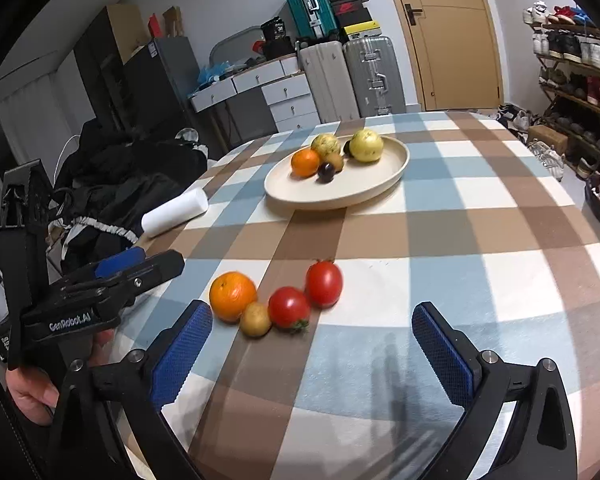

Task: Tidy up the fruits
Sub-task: 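Withdraw both tools from the plate toward the remaining fruits, then grasp a red tomato with the right tool while the left tool approaches an orange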

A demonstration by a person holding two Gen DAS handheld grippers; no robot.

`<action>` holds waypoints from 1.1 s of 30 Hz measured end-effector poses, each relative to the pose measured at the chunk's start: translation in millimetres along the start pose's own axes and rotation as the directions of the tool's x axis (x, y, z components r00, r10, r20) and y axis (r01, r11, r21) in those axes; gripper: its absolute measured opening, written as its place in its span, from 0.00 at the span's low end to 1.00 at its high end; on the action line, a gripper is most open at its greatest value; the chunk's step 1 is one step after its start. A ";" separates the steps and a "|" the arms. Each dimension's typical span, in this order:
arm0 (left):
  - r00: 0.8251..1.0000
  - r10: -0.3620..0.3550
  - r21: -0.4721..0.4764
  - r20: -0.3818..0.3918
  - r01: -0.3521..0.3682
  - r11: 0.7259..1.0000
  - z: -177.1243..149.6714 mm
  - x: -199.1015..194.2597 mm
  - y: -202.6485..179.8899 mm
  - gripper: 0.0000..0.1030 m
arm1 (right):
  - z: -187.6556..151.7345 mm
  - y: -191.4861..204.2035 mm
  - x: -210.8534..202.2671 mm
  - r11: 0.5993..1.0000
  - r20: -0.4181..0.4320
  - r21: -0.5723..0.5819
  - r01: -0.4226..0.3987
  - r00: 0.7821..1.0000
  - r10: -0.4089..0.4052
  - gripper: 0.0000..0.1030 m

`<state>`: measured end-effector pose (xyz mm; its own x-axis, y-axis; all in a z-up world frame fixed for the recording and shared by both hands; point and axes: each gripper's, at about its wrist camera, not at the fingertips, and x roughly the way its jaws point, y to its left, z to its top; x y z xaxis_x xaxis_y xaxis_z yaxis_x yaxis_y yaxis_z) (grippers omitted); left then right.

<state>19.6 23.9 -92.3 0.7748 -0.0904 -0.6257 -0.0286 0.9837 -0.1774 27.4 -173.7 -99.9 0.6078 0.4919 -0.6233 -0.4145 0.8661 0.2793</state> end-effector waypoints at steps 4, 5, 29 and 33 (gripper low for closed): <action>1.000 -0.001 0.004 -0.010 0.001 1.000 -8.7 3.9 2.9 0.99 | 0.1 0.9 7.0 0.999 -0.006 0.033 -0.018 1.000 0.019 1.00; 1.000 -0.002 0.006 -0.010 0.002 1.000 -9.3 3.3 2.5 0.99 | 1.1 0.7 9.6 0.999 -0.012 0.043 -0.023 1.000 0.023 0.99; 0.999 -0.021 0.037 -0.040 0.022 0.999 -22.2 0.7 2.4 0.99 | 7.7 7.0 44.7 0.997 -0.115 0.072 -0.036 0.992 0.044 0.32; 0.999 -0.018 0.042 -0.037 0.020 0.999 -22.3 1.0 1.7 0.99 | 7.1 2.8 43.9 0.995 -0.111 0.093 -0.044 0.992 0.054 0.27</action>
<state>6.2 22.0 -110.2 0.7512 -0.1142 -0.6501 0.0133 0.9873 -0.1580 57.7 -149.0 -121.3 0.5054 0.5249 -0.6849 -0.3760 0.8483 0.3727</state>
